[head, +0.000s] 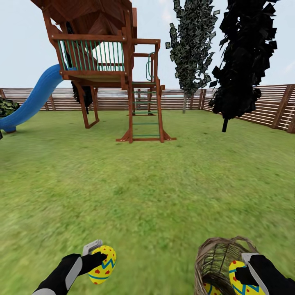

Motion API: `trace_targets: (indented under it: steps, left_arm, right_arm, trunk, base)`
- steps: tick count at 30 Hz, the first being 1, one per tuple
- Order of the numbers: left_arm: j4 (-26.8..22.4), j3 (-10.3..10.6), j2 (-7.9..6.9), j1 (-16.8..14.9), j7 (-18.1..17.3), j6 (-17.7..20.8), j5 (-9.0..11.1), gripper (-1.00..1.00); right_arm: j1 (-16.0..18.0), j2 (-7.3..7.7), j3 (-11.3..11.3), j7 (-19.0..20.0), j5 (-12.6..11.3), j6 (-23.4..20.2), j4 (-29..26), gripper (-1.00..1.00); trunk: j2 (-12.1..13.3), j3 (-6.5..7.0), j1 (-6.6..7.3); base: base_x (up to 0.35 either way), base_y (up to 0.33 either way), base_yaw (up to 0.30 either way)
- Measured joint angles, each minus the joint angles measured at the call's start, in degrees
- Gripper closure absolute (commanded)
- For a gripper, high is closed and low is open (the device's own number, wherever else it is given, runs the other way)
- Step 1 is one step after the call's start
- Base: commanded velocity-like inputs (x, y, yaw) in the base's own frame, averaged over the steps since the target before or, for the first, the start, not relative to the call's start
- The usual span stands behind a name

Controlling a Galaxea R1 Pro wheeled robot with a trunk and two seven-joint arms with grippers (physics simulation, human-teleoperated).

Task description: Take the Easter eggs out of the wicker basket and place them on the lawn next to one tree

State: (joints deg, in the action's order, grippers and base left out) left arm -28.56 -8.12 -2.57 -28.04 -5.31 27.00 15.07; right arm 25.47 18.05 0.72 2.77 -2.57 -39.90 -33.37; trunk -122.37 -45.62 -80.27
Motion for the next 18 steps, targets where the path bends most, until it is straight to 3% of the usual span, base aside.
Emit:
trace_targets:
  steps: [18]
  left_arm:
    - [-0.03,-0.39,0.08,-0.05,0.19,-0.21,0.24,1.00]
  right_arm:
    - [0.00,-0.77,-0.23,-0.02,0.01,0.00,0.03,1.00]
  trunk:
    - [7.22,3.23,3.95]
  base:
    - [0.000,0.000,0.000]
